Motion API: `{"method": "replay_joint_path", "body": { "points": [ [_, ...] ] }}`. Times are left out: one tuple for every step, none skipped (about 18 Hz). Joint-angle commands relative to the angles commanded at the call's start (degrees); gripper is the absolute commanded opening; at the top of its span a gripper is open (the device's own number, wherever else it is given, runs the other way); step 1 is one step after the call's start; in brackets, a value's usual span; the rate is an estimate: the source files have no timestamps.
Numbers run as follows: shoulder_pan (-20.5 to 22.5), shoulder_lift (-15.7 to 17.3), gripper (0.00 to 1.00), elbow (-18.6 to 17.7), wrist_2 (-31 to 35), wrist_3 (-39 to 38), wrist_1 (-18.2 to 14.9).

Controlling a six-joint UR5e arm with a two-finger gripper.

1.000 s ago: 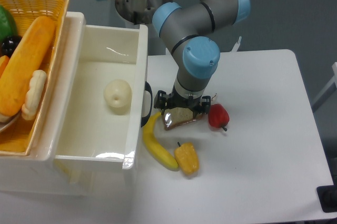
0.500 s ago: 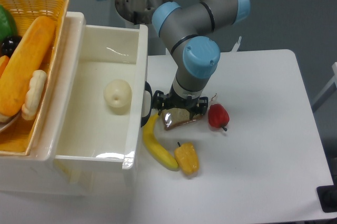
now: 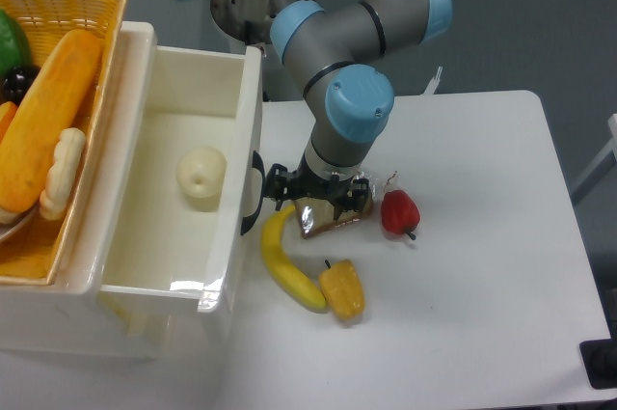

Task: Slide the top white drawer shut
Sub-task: 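Push the white drawer inward with the gripper until it shuts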

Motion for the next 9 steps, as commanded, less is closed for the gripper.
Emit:
{"method": "replay_joint_path", "body": {
  "points": [
    [0.0, 0.3, 1.0, 0.0, -0.6, 0.0, -0.1],
    [-0.4, 0.5, 1.0, 0.0, -1.1, -0.1, -0.3],
    [-1.0, 0.8, 1.0, 0.1, -1.2, -0.2, -0.5],
    [-1.1, 1.1, 1.0, 0.1, -1.3, -0.3, -0.5],
    [-1.4, 1.4, 1.0, 0.1, -1.3, -0.4, -0.5],
    [-2.0, 1.4, 1.0, 0.0, -1.2, -0.4, -0.5],
    [-2.3, 1.5, 1.0, 0.0, -1.2, -0.5, -0.5],
    [-2.5, 1.5, 1.0, 0.0, -1.3, -0.5, -0.6],
    [-2.9, 1.5, 1.0, 0.0, -1.3, -0.6, -0.5]
  ]
}}
